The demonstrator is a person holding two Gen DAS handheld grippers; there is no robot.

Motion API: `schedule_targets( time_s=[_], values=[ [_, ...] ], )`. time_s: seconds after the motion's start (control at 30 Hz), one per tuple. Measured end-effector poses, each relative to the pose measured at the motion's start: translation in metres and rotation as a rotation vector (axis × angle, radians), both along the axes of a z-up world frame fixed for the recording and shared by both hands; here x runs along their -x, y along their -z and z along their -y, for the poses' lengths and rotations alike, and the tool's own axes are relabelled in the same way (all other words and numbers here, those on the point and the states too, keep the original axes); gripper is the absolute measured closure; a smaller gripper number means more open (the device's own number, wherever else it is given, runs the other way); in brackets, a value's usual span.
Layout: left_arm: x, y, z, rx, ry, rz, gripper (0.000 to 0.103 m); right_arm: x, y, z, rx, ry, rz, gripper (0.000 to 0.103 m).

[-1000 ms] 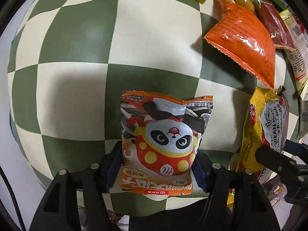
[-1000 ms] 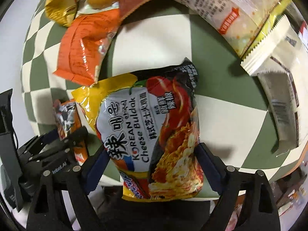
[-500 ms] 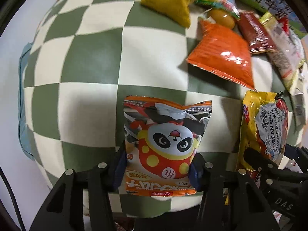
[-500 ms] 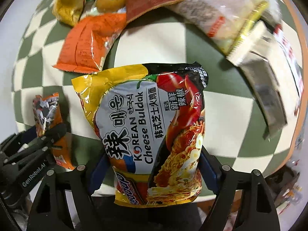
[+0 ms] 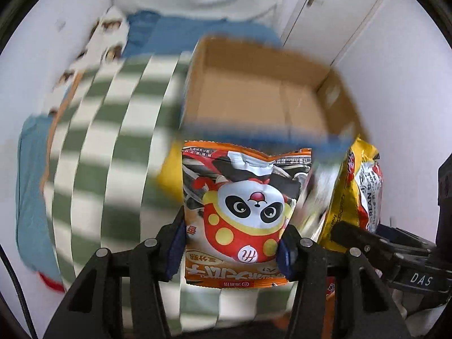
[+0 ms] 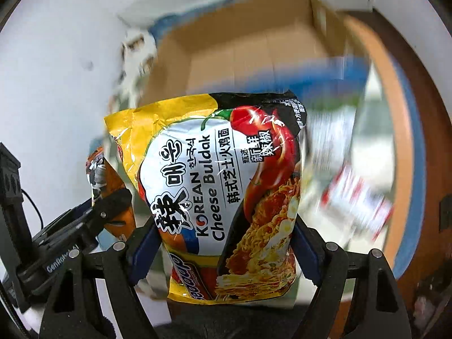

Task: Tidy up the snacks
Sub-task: 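Carry both bags into the cardboard box and open both tools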

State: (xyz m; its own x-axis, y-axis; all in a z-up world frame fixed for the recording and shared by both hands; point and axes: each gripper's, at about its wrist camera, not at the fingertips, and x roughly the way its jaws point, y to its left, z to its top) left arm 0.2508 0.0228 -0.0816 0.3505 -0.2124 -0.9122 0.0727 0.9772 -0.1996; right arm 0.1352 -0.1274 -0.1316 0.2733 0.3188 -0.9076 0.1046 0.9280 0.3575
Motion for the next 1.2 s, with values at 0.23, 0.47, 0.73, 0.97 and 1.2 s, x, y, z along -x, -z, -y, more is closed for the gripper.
schedule_targets(
  time_s=[0.23, 0.47, 0.73, 0.97, 1.2],
  values=[
    [-0.156, -0.005, 0.033, 0.004, -0.002, -0.024, 0.052, -0.131, -0.022, 0.049, 0.105, 0.068, 0.071, 0.018],
    [-0.259, 0.074, 0.05, -0.012, -0.002, -0.2, 0.052, -0.248, 0.002, 0.062, 0.181, 0.055, -0.065, 0.018],
    [-0.292, 0.134, 0.074, -0.012, 0.022, -0.329, 0.052, -0.312, 0.078, 0.066, 0.203, 0.04, -0.212, 0.018],
    [-0.293, 0.146, 0.091, -0.042, 0.043, -0.362, 0.051, -0.357, 0.123, 0.047, 0.185, 0.009, -0.272, 0.017],
    [-0.294, 0.136, 0.094, -0.05, 0.045, -0.318, 0.011, -0.375, 0.138, 0.045, 0.188, -0.028, -0.288, 0.006]
  ],
)
